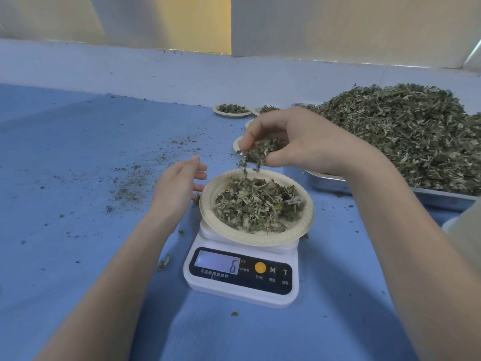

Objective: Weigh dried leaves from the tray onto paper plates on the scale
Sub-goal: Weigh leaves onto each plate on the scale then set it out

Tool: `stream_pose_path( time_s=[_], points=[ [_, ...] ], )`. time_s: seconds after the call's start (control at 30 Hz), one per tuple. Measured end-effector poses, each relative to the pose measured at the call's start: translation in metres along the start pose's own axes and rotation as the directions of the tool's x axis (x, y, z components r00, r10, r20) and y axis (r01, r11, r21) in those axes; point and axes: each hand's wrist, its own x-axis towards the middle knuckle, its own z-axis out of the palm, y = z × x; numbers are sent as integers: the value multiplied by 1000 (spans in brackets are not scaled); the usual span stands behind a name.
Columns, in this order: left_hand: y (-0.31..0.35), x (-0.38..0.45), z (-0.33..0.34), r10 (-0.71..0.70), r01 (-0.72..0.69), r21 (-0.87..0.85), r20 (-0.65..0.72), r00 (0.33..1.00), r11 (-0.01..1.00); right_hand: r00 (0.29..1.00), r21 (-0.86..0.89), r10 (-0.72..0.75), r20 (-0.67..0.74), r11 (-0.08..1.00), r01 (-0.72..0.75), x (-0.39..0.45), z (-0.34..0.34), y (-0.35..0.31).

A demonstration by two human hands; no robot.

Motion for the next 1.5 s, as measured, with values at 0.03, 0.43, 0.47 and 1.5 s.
stream_pose_path(
  time_s=[0.03, 0.43, 0.47, 1.5],
  points=[
    [0, 0, 0, 0, 0, -4, 1, 1000, 1000, 1000, 4, 3, 9, 1000, -3, 0, 0, 0],
    [1, 0, 0, -1, 1, -1, 2, 1000, 1000, 998, 112, 32, 48, 993, -38, 1, 1, 6],
    [1, 0, 0, -1, 1, -4, 3, 1000, 1000, 999, 135, 32, 29, 990, -36, 2, 2, 6],
    [5, -12, -6, 18, -33, 200, 76, 997, 979, 924, -501, 383, 4, 800, -329, -11, 1, -4]
  ],
)
